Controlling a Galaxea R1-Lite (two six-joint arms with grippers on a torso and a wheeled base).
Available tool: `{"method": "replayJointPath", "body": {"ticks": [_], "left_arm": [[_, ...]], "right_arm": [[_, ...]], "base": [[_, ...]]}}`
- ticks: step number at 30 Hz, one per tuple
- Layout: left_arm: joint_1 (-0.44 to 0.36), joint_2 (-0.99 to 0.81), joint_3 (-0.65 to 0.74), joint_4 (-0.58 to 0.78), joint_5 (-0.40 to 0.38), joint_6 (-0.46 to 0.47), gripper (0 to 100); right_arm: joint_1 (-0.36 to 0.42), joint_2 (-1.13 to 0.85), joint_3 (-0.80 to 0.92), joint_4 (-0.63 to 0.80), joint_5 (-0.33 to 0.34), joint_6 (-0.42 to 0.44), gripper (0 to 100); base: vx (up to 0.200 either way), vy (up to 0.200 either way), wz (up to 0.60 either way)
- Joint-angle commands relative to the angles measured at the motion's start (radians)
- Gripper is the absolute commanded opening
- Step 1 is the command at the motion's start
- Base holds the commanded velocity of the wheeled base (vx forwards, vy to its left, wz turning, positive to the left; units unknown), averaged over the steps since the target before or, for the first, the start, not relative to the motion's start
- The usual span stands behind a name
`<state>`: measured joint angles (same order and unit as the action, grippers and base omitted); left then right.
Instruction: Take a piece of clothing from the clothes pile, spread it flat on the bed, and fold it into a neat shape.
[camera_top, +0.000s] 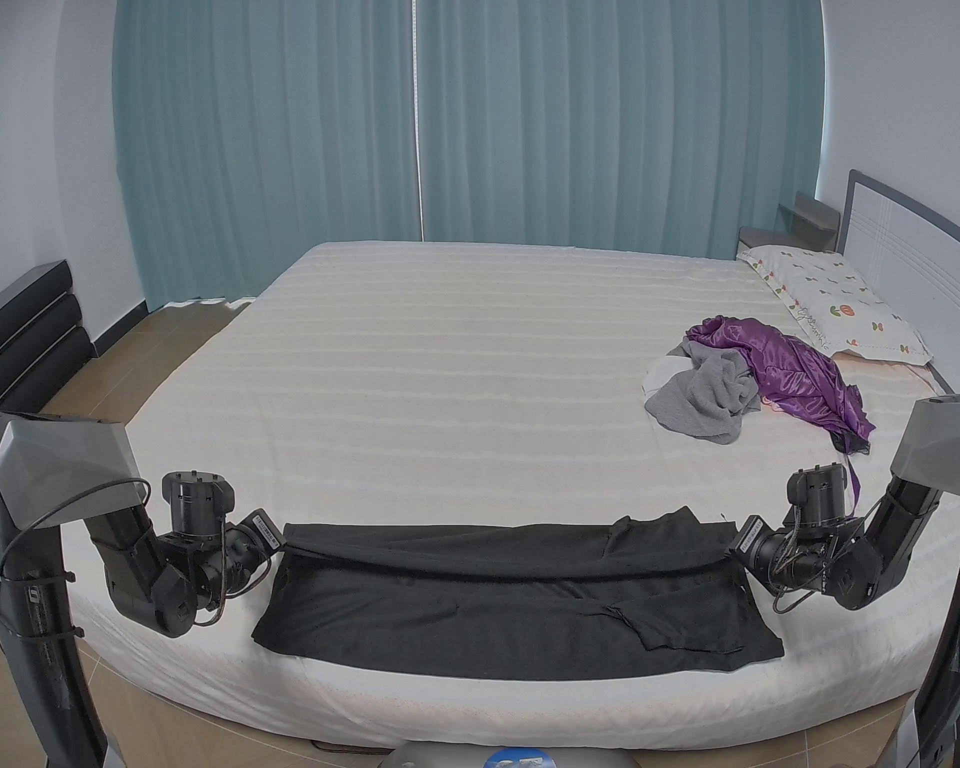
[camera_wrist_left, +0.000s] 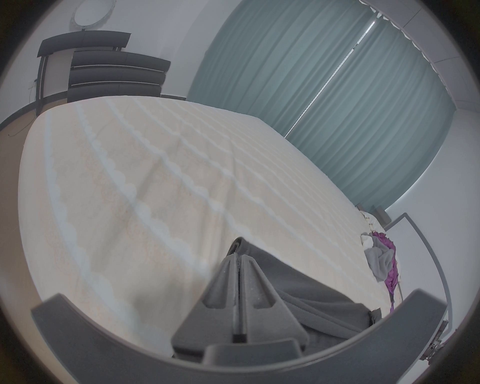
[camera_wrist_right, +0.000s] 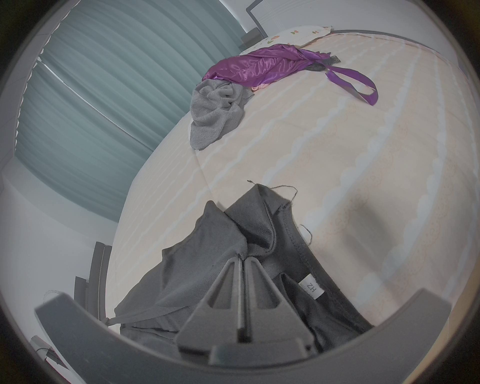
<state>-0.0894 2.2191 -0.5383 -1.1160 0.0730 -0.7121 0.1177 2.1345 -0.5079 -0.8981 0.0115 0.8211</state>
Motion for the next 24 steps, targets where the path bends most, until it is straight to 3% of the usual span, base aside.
{"method": "replayJointPath", "body": {"ticks": [1, 6, 7, 8, 9, 19, 24], "left_arm": [[-0.006, 0.04, 0.04, -0.022, -0.001, 0.008, 0], [-0.01, 0.053, 0.054, -0.025, 0.001, 0.019, 0], [-0.01, 0.051, 0.054, -0.025, 0.001, 0.019, 100], [-0.012, 0.05, 0.055, -0.025, 0.001, 0.019, 100], [-0.013, 0.047, 0.055, -0.027, 0.001, 0.017, 100], [0.003, -0.061, 0.034, -0.022, -0.01, 0.008, 100], [0.008, -0.03, -0.052, 0.007, -0.117, 0.008, 100]], "right_arm": [[0.011, 0.056, 0.029, -0.038, 0.002, -0.002, 0], [0.02, 0.101, 0.046, -0.107, 0.001, -0.008, 0], [0.02, 0.102, 0.048, -0.111, 0.001, -0.008, 0], [0.022, 0.102, 0.046, -0.111, 0.001, -0.008, 0], [0.022, 0.097, 0.045, -0.113, 0.001, -0.007, 100], [-0.026, -0.054, 0.012, -0.085, 0.01, -0.007, 100], [-0.062, -0.034, -0.032, -0.062, 0.102, 0.007, 100]], "base": [[0.0, 0.0, 0.0], [0.0, 0.0, 0.0], [0.0, 0.0, 0.0], [0.0, 0.0, 0.0], [0.0, 0.0, 0.0], [0.0, 0.0, 0.0], [0.0, 0.0, 0.0]]}}
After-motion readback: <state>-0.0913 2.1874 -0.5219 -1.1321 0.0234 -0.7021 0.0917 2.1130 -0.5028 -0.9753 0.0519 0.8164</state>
